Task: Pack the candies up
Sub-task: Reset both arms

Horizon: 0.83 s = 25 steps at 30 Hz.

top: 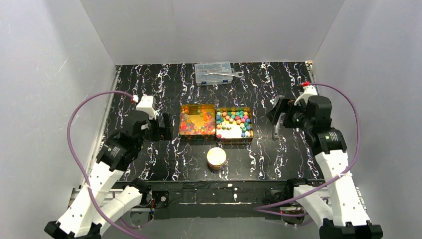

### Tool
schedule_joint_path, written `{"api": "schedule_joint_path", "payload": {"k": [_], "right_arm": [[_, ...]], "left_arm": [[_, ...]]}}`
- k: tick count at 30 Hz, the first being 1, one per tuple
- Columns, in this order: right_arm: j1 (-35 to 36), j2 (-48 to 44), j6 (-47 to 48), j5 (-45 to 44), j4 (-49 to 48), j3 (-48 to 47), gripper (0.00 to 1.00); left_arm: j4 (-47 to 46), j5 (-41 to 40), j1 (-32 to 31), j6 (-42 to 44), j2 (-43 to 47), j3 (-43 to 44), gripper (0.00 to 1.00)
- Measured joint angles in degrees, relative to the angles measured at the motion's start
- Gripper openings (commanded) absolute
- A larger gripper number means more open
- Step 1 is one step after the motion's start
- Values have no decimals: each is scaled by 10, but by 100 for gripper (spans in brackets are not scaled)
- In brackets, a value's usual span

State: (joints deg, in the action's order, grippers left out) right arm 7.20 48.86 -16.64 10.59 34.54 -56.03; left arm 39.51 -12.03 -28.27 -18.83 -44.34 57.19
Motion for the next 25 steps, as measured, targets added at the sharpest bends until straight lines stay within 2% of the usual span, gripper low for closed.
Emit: {"api": "schedule_joint_path", "payload": {"k": [13,25], "right_arm": [[6,-87,23,16,-46,63,98],[19,-114,33,18,-56,72,98]], "left_arm": [[-57,-4,0,29,174,-134,98],[-72,7,0,34,192,-145,98]]}}
